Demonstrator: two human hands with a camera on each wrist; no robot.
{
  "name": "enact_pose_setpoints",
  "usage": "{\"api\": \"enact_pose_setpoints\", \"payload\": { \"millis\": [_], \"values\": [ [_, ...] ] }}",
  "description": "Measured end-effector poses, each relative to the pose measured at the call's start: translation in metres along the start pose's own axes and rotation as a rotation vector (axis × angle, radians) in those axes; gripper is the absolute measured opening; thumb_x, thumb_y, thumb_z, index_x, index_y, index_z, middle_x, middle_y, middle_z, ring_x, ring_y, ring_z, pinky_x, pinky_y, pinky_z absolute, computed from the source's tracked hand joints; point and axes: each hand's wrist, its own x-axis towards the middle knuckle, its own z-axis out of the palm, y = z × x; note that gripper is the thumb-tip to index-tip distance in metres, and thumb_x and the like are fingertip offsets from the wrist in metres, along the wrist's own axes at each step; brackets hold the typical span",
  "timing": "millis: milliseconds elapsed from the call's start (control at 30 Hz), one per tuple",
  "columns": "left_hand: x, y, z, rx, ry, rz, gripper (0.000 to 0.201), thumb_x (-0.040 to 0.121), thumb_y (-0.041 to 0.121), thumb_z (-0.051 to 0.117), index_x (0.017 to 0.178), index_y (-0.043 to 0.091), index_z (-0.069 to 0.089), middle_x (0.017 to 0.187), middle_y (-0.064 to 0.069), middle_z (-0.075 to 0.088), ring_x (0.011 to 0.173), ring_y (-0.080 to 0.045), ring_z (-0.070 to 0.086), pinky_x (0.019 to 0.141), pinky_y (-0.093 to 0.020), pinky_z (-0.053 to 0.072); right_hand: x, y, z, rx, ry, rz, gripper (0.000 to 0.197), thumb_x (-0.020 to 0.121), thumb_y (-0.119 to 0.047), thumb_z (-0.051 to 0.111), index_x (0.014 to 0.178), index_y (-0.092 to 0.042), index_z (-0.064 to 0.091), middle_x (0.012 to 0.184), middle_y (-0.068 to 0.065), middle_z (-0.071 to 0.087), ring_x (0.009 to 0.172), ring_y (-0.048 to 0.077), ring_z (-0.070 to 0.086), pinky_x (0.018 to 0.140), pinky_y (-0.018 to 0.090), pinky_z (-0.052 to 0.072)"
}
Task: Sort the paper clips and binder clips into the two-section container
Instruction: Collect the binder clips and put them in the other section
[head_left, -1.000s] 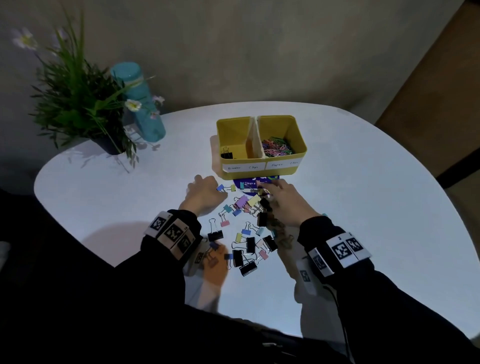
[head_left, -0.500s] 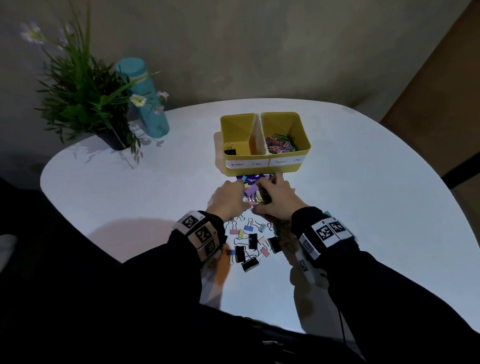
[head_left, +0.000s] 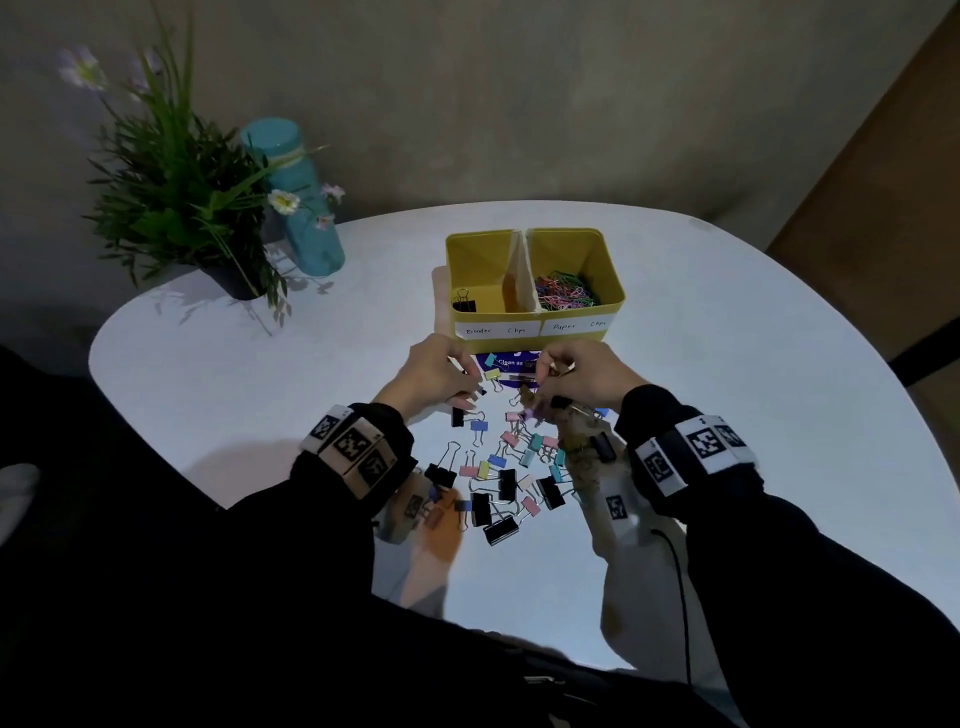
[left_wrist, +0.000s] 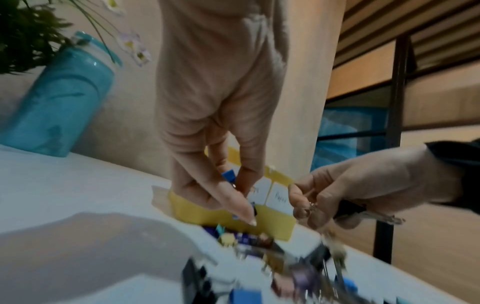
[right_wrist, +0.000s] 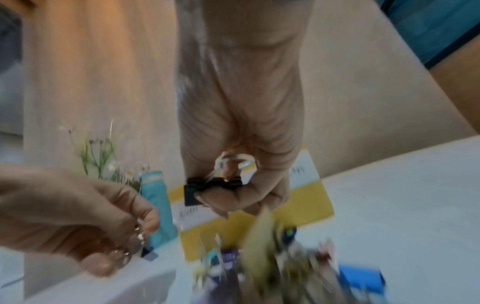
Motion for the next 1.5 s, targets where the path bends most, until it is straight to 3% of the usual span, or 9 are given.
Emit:
{"api": "enact_pose_setpoints", "payload": {
  "millis": [233,433,533,600,700,800,1033,1267,1500],
  "values": [
    [-0.01,0.049,-0.03,-0.084,0.017,0.174,0.009,0.084,-0.005,0.064,0.081,0.004,0.063,0.075,-0.011,0.065,0.059,-0.015,0.068,0.062,-0.025,0.06,-0.013,-0.023,-0.044,0.129,0.127,-0.059,0.007,0.081,-0.006,0.068,0.08,-0.013,0.068,0.079,-0.005,0.061,0.077,0.014,0.057,0.075,0.031,0.053],
    [0.019,0.083,-0.042,0.06,0.125,0.285,0.015,0.087,-0.003,0.059,0.091,0.01,0.066,0.093,-0.012,0.064,0.077,-0.021,0.063,0.056,-0.029,0.06,0.012,-0.061,-0.063,0.148,0.349,-0.087,0.002,0.079,-0.006,0.068,0.08,-0.008,0.068,0.066,-0.005,0.056,0.052,-0.002,0.051,0.043,0.005,0.038],
    [0.021,0.078,-0.046,0.148,0.233,0.311,0.026,0.088,-0.003,0.053,0.095,0.017,0.068,0.112,-0.01,0.065,0.093,-0.026,0.064,0.068,-0.038,0.061,0.04,-0.08,-0.057,0.245,0.476,-0.053,0.004,0.082,-0.008,0.066,0.079,-0.01,0.066,0.079,0.002,0.067,0.055,-0.004,0.061,0.052,0.008,0.049],
    [0.013,0.07,-0.049,0.12,0.284,0.317,0.023,0.09,0.0,0.053,0.093,0.019,0.067,0.111,-0.008,0.065,0.092,-0.027,0.065,0.056,-0.032,0.06,0.059,-0.091,-0.049,0.322,0.544,-0.021,0.005,0.084,-0.014,0.068,0.08,-0.013,0.065,0.092,0.006,0.069,0.075,0.01,0.066,0.067,0.021,0.057],
    [-0.009,0.051,-0.053,0.134,0.298,0.252,0.011,0.091,0.013,0.057,0.096,0.016,0.067,0.099,-0.01,0.067,0.08,-0.028,0.069,0.049,-0.028,0.056,0.074,-0.104,-0.035,0.239,0.428,-0.006,0.025,0.093,-0.033,0.059,0.091,-0.009,0.063,0.099,0.008,0.065,0.091,0.021,0.059,0.086,0.032,0.05],
    [-0.029,0.026,-0.056,0.328,0.174,0.089,0.021,0.084,0.028,0.07,0.101,0.016,0.065,0.095,-0.006,0.064,0.073,-0.025,0.069,0.056,-0.032,0.058,0.071,-0.103,-0.03,0.156,0.296,0.003,0.041,0.099,-0.039,0.046,0.099,-0.002,0.063,0.094,0.012,0.063,0.091,0.028,0.06,0.085,0.035,0.047],
    [-0.061,0.003,-0.046,0.886,-0.263,-0.321,0.074,0.055,0.033,0.091,0.113,0.008,0.051,0.11,-0.006,0.059,0.089,-0.024,0.061,0.076,-0.033,0.052,0.003,-0.041,-0.036,0.13,0.323,0.066,0.012,0.089,-0.025,0.06,0.08,-0.019,0.064,0.084,0.006,0.069,0.082,0.026,0.07,0.077,0.045,0.059],
    [-0.06,-0.025,-0.015,0.849,-0.238,-0.242,0.068,0.051,0.019,0.093,0.102,0.004,0.05,0.106,-0.012,0.063,0.095,-0.028,0.064,0.062,-0.026,0.043,-0.047,0.041,-0.015,-0.167,0.114,0.431,0.036,0.072,-0.033,0.078,0.097,-0.016,0.058,0.099,0.006,0.06,0.088,0.028,0.062,0.081,0.044,0.057],
    [-0.047,-0.014,0.008,0.6,-0.204,-0.143,0.051,0.067,0.004,0.082,0.103,0.001,0.046,0.103,-0.018,0.061,0.079,-0.03,0.064,0.066,-0.038,0.058,-0.044,0.05,0.007,-0.183,0.021,0.223,0.037,0.076,-0.017,0.078,0.106,-0.017,0.056,0.115,0.014,0.056,0.088,0.022,0.052,0.068,0.025,0.041]
  ]
}}
